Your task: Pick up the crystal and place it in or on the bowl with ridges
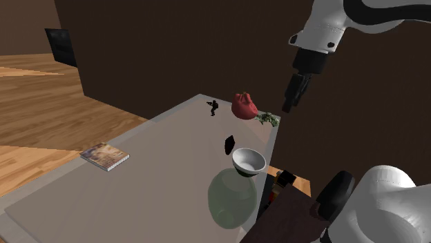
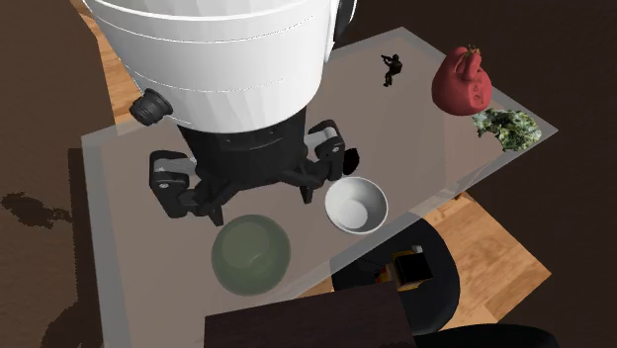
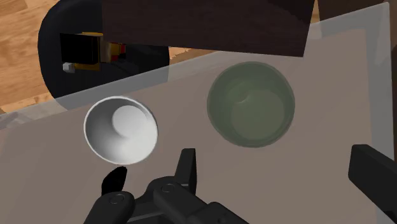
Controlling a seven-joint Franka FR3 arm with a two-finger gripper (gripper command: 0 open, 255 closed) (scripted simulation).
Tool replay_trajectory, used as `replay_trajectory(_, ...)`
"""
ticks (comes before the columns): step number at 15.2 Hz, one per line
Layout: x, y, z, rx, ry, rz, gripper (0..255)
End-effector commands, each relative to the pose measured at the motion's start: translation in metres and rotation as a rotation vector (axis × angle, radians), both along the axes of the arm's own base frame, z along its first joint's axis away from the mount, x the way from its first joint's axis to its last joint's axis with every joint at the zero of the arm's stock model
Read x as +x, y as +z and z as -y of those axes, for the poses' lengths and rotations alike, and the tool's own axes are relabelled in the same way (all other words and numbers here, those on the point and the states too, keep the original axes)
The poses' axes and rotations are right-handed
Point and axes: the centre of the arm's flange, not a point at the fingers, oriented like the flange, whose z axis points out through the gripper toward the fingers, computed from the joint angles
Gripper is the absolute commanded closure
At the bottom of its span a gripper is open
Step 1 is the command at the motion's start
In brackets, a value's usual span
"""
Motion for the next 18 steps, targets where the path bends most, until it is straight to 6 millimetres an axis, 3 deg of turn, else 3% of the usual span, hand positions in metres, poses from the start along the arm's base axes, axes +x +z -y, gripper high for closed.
replay_trajectory(1,0.0,0.0,0.0,0.0,0.0,0.0,0)
replay_trajectory(18,0.153,-0.156,0.052,-0.137,0.021,-0.061,0)
